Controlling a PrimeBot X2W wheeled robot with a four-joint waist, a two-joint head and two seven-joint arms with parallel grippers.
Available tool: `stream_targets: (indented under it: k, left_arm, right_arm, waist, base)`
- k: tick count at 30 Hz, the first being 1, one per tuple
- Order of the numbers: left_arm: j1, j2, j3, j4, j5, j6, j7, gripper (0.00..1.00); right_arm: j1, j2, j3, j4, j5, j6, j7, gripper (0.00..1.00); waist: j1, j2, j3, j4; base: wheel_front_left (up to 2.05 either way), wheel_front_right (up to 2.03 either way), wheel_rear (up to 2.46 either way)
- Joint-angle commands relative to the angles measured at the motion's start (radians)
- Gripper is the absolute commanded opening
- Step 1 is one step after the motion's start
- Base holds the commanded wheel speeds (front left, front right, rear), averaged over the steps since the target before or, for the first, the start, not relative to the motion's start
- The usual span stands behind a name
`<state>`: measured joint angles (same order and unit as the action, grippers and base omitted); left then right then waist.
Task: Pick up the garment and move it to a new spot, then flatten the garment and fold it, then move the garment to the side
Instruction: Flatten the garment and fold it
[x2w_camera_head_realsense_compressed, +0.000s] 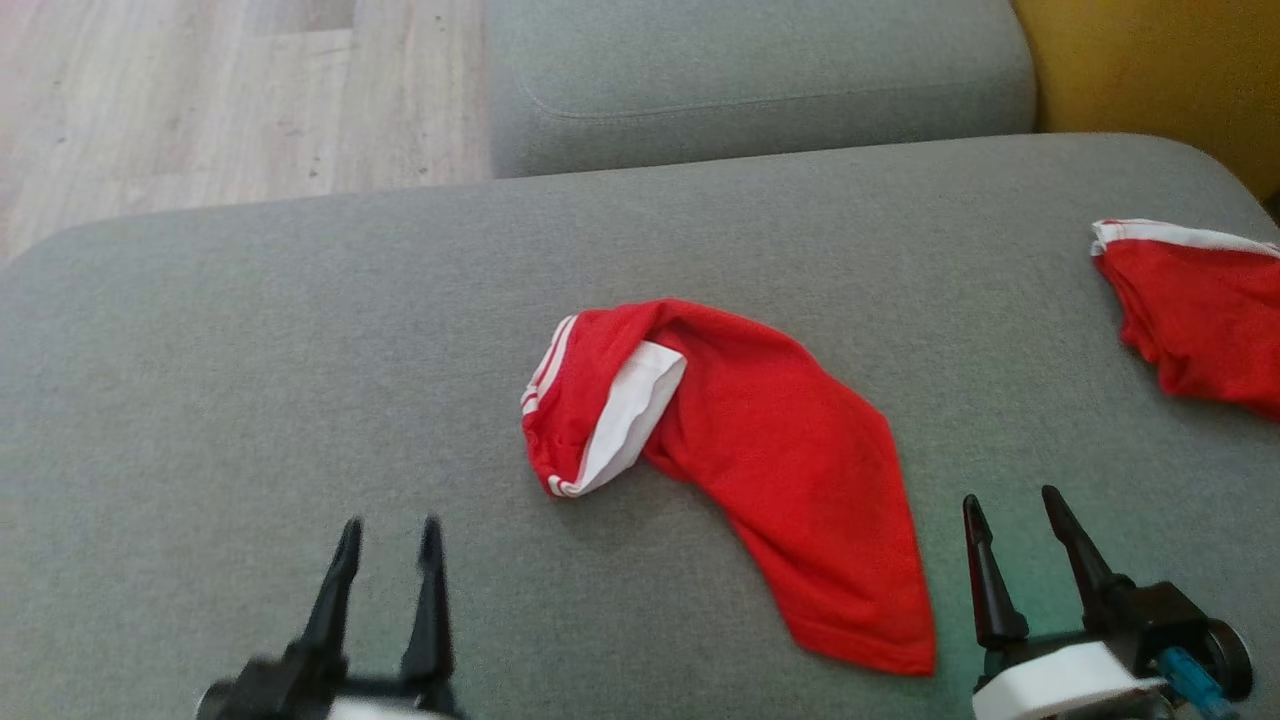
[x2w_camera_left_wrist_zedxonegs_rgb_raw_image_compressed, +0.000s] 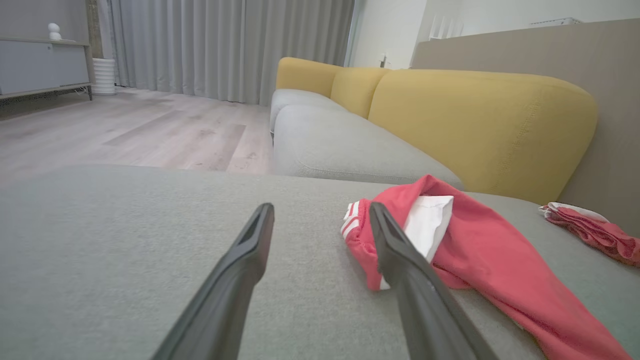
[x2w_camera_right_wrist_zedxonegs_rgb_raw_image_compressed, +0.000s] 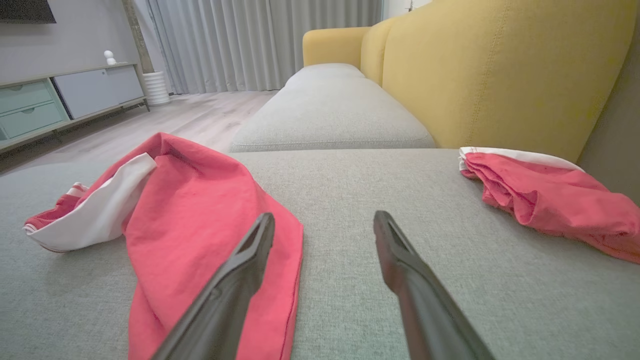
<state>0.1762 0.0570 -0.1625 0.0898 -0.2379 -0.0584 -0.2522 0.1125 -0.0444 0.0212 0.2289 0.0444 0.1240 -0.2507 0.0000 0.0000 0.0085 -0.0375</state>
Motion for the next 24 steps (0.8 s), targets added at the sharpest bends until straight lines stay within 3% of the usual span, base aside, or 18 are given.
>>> stream_targets:
  k: [1,9,17,24]
  left_arm:
    - [-0.098,-0.007,-0.002,0.006,-0.019,0.02,-0.003,1.0]
    - [-0.354,-0.007,-0.137,0.195,-0.178,0.1,0.191,1.0]
    - [-0.457,-0.007,-0.164,0.438,-0.165,0.153,0.241,1.0]
    - [-0.479,-0.007,-0.176,0.523,-0.2,0.13,0.218,1.0]
  right_arm:
    - [-0.042,-0.006,0.023,-0.029,0.003,0.007,-0.011,1.0]
    - [-0.072,-0.006,0.044,-0.026,0.016,0.007,-0.011,1.0]
    - [-0.084,-0.006,0.053,-0.022,0.028,0.007,-0.011,1.0]
    - [-0.083,-0.006,0.043,-0.024,0.027,0.007,-0.011,1.0]
  waist:
    - [0.0,0.0,0.007,-0.014]
    - [0.0,0.0,0.045,-0.079]
    - [0.0,0.0,0.058,-0.141]
    - [0.0,0.0,0.063,-0.144]
  base:
    - [0.0,0.0,0.0]
    - [0.0,0.0,0.0]
    - [0.0,0.0,0.0]
    - [0.0,0.0,0.0]
